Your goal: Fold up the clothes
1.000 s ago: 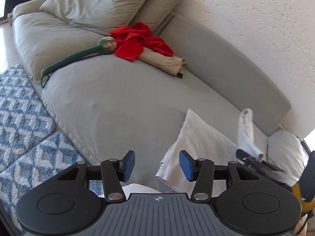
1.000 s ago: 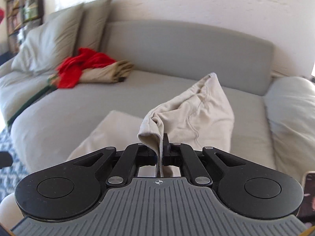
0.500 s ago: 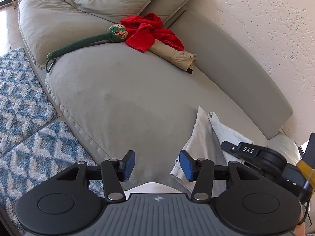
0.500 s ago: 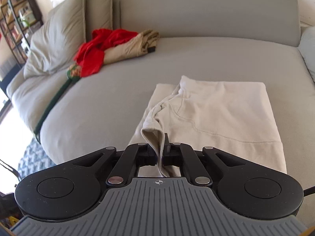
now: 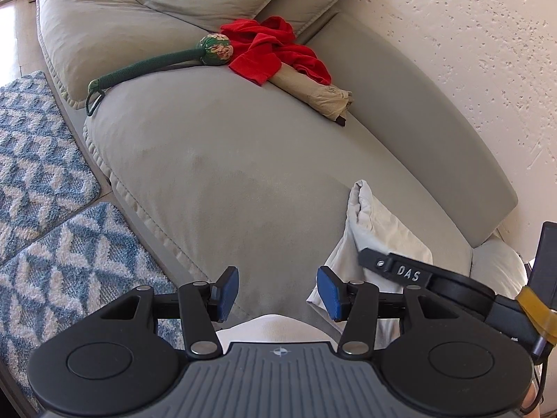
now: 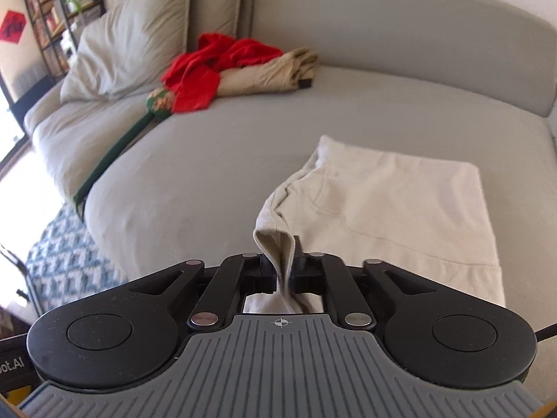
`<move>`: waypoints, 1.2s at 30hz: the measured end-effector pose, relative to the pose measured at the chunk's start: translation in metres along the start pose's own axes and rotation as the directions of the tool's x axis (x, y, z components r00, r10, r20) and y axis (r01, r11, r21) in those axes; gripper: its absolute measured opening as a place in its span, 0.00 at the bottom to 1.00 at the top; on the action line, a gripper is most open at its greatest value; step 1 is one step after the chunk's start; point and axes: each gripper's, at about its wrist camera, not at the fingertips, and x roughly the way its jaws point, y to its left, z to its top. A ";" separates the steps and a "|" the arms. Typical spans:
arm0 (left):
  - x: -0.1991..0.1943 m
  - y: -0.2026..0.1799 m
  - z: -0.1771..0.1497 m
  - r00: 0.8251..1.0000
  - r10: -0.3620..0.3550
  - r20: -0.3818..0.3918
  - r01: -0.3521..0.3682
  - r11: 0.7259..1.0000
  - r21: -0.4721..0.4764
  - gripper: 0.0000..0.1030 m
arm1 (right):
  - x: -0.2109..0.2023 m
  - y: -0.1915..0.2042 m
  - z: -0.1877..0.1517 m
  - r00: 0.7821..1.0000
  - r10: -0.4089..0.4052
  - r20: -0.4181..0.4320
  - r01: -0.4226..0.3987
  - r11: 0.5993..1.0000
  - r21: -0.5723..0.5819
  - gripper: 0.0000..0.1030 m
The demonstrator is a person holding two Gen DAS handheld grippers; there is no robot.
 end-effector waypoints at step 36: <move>0.137 -0.091 0.010 0.959 0.280 -0.047 -0.243 0.894 0.378 0.05 | -0.045 -0.172 -0.063 0.997 -0.079 0.006 0.079 0.997 -0.006 0.06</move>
